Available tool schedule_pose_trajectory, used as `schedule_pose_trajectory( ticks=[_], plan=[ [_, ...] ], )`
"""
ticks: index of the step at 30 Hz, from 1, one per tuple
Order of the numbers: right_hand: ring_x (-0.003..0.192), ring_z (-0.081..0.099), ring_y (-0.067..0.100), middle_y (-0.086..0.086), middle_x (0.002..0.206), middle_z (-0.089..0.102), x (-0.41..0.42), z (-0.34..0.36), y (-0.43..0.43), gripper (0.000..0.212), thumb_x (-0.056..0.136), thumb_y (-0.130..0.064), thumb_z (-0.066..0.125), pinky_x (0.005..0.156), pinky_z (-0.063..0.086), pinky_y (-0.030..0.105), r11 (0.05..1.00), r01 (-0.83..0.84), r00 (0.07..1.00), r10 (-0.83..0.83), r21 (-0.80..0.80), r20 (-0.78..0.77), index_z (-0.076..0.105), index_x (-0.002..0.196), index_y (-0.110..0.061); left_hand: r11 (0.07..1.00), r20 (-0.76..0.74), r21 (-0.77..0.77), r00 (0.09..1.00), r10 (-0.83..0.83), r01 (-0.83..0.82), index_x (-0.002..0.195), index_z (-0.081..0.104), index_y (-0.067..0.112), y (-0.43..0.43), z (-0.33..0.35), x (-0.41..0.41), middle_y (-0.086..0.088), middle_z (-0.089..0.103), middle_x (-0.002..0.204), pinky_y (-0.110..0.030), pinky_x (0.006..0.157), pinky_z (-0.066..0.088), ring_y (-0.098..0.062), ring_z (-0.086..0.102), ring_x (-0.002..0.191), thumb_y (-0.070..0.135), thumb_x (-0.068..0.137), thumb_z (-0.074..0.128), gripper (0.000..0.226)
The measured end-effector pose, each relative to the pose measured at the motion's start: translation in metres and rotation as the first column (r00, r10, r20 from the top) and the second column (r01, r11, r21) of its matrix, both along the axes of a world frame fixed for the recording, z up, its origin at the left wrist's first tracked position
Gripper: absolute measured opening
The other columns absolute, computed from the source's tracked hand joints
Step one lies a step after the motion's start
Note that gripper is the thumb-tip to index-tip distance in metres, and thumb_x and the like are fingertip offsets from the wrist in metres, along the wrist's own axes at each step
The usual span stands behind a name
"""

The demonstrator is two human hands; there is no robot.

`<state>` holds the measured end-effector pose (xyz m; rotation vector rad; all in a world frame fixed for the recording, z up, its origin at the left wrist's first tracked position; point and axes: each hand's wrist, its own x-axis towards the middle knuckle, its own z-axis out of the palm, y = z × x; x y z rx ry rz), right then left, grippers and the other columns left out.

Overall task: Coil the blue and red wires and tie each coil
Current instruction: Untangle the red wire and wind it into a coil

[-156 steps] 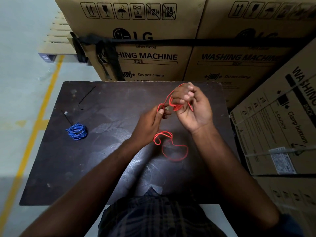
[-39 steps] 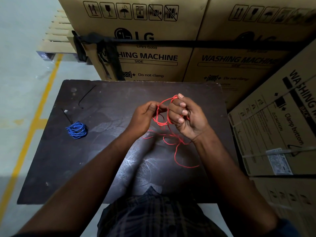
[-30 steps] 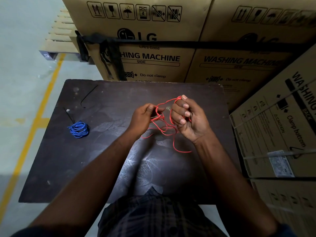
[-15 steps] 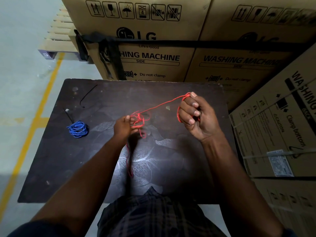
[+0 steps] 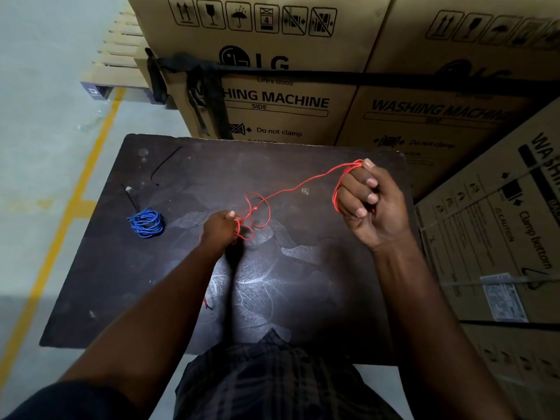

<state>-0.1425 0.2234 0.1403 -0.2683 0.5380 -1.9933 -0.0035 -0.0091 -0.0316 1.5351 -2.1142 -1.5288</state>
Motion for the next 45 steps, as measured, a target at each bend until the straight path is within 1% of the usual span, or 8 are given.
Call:
schedule_pose_trajectory(
  ticks=[8, 12, 20, 24, 28, 35, 39, 45],
  plan=[
    [0.037, 0.027, 0.011, -0.008, 0.044, 0.029, 0.01, -0.015, -0.016, 0.043, 0.1, -0.024, 0.031, 0.043, 0.013, 0.027, 0.956, 0.069, 0.988, -0.026, 0.286, -0.151, 0.038, 0.057, -0.021, 0.951, -0.143, -0.215, 0.956, -0.257, 0.224, 0.104, 0.07, 0.007, 0.018, 0.042, -0.026, -0.008, 0.07, 0.091, -0.03, 0.078, 0.045, -0.017, 0.063, 0.084, 0.024, 0.103, 0.044, 0.031],
    [0.036, 0.028, 0.011, -0.008, 0.043, 0.03, 0.005, -0.018, -0.018, 0.046, 0.101, -0.023, 0.03, 0.043, 0.014, 0.027, 0.939, 0.133, 0.98, -0.076, 0.318, -0.186, 0.039, 0.057, -0.022, 0.938, -0.514, 0.242, 0.853, -0.092, 0.248, 0.1, 0.06, 0.002, 0.029, 0.082, -0.032, -0.007, 0.073, 0.078, -0.023, 0.072, 0.056, -0.01, 0.071, 0.068, 0.021, 0.107, 0.031, 0.036],
    [0.037, 0.029, 0.011, -0.006, 0.045, 0.029, -0.007, -0.021, -0.011, 0.043, 0.102, -0.023, 0.031, 0.041, 0.021, 0.024, 0.889, 0.27, 0.953, -0.192, 0.37, -0.234, 0.037, 0.06, -0.019, 0.63, -0.502, 0.701, 0.859, 0.102, 0.335, 0.095, 0.074, 0.012, 0.011, 0.103, -0.028, -0.006, 0.076, 0.088, -0.029, 0.074, 0.058, -0.016, 0.072, 0.075, 0.037, 0.103, 0.033, 0.049],
    [0.037, 0.03, 0.011, -0.007, 0.045, 0.03, -0.004, -0.024, -0.01, 0.045, 0.101, -0.024, 0.031, 0.043, 0.017, 0.026, 0.904, 0.218, 0.965, -0.144, 0.369, -0.218, 0.039, 0.058, -0.021, 0.847, -0.386, 0.265, 0.856, -0.345, 0.461, 0.129, 0.057, 0.019, 0.009, 0.106, -0.029, 0.002, 0.067, 0.124, -0.033, 0.099, 0.045, -0.014, 0.06, 0.118, 0.017, 0.099, 0.051, 0.03],
    [0.039, 0.028, 0.011, -0.007, 0.045, 0.031, 0.006, -0.024, -0.016, 0.043, 0.1, -0.025, 0.033, 0.043, 0.016, 0.027, 0.956, 0.055, 0.987, -0.007, 0.289, -0.163, 0.04, 0.058, -0.021, 0.739, -0.376, -0.183, 0.648, -0.662, 0.649, 0.139, 0.047, 0.02, 0.032, 0.116, -0.042, 0.0, 0.054, 0.139, -0.017, 0.106, 0.038, -0.004, 0.048, 0.13, 0.016, 0.095, 0.06, 0.046],
    [0.048, 0.045, 0.012, -0.004, 0.055, 0.045, 0.003, -0.006, -0.027, 0.039, 0.1, -0.028, 0.031, 0.048, 0.042, 0.022, 0.991, -0.114, 0.992, 0.117, -0.067, 0.049, 0.049, 0.068, -0.017, 0.732, -0.431, -0.272, 0.601, -0.674, 0.625, 0.098, 0.059, 0.01, 0.074, 0.119, -0.057, -0.003, 0.064, 0.076, -0.03, 0.072, 0.051, -0.014, 0.062, 0.068, 0.024, 0.102, 0.04, 0.024],
    [0.06, 0.057, 0.013, -0.002, 0.065, 0.056, -0.015, 0.004, -0.031, 0.03, 0.099, -0.028, 0.036, 0.055, 0.048, 0.022, 0.982, 0.183, 0.98, -0.179, -0.035, 0.091, 0.052, 0.079, -0.013, 0.74, -0.394, -0.254, 0.633, -0.667, 0.622, 0.094, 0.053, 0.022, 0.099, 0.105, -0.041, 0.003, 0.051, 0.059, -0.031, 0.053, 0.049, -0.01, 0.051, 0.048, 0.018, 0.104, 0.04, 0.018],
    [0.072, 0.07, 0.019, 0.005, 0.078, 0.069, -0.029, -0.014, -0.039, 0.023, 0.105, -0.013, 0.031, 0.068, 0.055, 0.026, 0.761, 0.598, 0.789, -0.507, 0.25, -0.347, 0.051, 0.094, -0.008, 0.529, -0.232, -0.538, 0.488, -0.842, 0.656, 0.091, 0.064, 0.016, 0.106, 0.117, -0.026, 0.014, 0.058, 0.07, -0.016, 0.068, 0.039, 0.004, 0.053, 0.067, 0.022, 0.1, 0.048, 0.02]
  ],
)
